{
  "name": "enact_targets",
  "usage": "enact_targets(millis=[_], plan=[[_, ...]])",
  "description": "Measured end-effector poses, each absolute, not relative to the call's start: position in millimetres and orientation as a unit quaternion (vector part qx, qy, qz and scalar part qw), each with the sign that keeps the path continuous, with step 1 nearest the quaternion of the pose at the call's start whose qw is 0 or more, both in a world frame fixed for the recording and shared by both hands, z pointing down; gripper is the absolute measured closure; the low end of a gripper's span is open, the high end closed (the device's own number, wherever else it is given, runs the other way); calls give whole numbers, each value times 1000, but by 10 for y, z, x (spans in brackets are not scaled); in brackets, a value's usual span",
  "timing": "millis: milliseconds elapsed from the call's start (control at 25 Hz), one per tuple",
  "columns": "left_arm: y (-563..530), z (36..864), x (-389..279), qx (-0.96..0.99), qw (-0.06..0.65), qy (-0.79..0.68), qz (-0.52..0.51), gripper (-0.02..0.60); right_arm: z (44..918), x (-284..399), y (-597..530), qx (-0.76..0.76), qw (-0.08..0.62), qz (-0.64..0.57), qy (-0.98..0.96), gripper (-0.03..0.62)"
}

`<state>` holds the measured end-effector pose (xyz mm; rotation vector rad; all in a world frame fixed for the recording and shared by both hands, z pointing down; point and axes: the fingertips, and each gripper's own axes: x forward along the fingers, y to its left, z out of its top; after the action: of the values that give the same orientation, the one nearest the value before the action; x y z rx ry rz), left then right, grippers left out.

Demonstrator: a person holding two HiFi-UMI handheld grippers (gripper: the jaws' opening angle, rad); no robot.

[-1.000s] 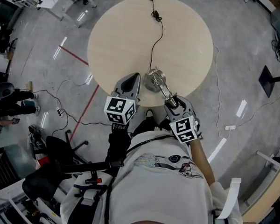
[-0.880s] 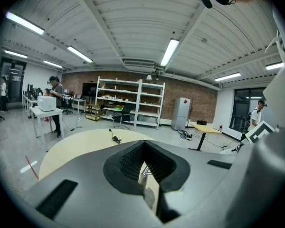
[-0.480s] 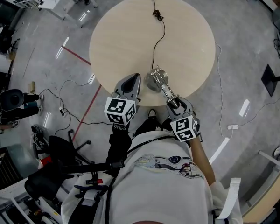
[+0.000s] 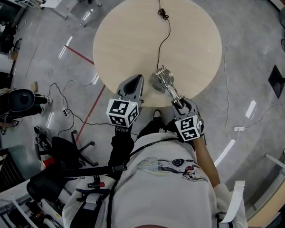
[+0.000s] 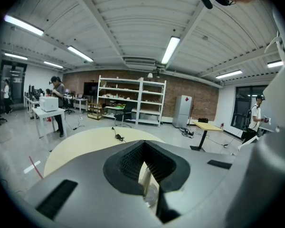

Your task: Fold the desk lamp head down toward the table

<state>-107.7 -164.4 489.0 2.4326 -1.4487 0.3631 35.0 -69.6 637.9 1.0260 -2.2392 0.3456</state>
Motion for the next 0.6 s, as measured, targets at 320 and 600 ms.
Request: enact_targets(millis=[320, 600], plan=[[-1644, 4930, -1113, 842, 144, -503, 132, 583, 6570, 341, -736, 388, 322, 156, -850, 401], [-1617, 4956, -1118, 843, 146, -500, 135, 583, 6701, 332, -744, 387, 323, 177, -845, 407]])
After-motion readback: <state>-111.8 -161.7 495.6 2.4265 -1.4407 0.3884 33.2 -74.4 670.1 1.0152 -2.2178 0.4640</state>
